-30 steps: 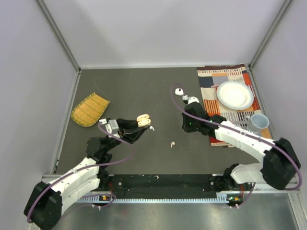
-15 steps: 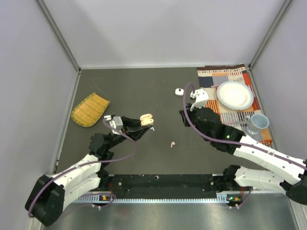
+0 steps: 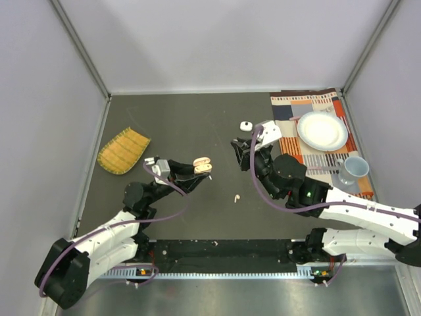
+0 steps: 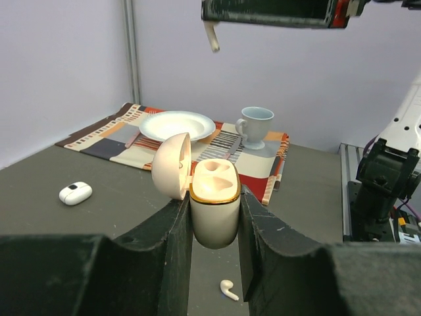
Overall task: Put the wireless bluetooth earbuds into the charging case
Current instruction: Insert the right earbud into the right side groove of the charging case.
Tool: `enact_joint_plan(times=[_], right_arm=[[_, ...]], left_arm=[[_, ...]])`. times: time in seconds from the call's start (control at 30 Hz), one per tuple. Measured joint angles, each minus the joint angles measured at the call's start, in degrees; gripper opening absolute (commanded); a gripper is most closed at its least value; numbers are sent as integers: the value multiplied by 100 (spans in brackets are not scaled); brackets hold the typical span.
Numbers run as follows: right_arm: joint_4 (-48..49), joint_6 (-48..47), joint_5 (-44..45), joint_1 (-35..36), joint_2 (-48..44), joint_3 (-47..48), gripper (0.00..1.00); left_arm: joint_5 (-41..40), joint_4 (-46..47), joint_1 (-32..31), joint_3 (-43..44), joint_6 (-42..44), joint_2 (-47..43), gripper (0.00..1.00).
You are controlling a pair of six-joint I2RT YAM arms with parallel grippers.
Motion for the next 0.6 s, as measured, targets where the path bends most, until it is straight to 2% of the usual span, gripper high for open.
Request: enact_joint_plan(times=[0.2, 0.6], right_arm=[[315, -96, -223, 216, 269, 293, 0], [575, -83, -1185, 382, 590, 291, 0]], left_arm=[[68, -28, -4, 0, 31, -7, 0], [74, -131, -4, 0, 138, -129, 0]])
